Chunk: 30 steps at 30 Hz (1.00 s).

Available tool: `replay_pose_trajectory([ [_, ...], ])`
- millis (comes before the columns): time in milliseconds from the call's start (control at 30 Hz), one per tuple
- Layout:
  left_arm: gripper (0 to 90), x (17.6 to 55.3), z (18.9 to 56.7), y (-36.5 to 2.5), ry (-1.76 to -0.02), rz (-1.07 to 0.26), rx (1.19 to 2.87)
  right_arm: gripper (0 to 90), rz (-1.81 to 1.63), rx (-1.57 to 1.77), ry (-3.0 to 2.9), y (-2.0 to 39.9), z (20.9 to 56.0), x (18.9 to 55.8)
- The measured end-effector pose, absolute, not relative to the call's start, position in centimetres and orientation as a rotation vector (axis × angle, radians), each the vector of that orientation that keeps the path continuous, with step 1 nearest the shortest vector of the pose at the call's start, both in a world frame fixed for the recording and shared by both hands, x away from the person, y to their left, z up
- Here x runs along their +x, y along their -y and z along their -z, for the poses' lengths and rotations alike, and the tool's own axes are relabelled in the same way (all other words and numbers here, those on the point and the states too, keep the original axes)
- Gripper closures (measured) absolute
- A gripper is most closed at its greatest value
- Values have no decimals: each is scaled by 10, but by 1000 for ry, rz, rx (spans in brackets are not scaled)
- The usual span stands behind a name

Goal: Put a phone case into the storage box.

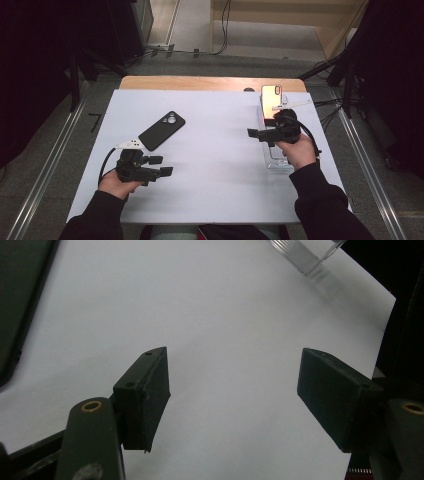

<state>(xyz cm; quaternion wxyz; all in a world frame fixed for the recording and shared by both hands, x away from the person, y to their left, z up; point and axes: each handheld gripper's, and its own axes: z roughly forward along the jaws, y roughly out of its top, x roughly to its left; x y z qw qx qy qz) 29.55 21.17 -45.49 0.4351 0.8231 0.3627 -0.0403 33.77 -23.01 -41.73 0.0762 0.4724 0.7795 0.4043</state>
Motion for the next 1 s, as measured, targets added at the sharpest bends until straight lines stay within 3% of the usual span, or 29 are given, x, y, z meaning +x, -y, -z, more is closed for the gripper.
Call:
replay_pose_trajectory([
  [133,294,297,455,-210,-896,108,2048,176,-1222,1382,-2372,225,420,331],
  [1000,293,293,452,-210,-892,96,2051,189,-1321,1212,-2522,217,441,277],
])
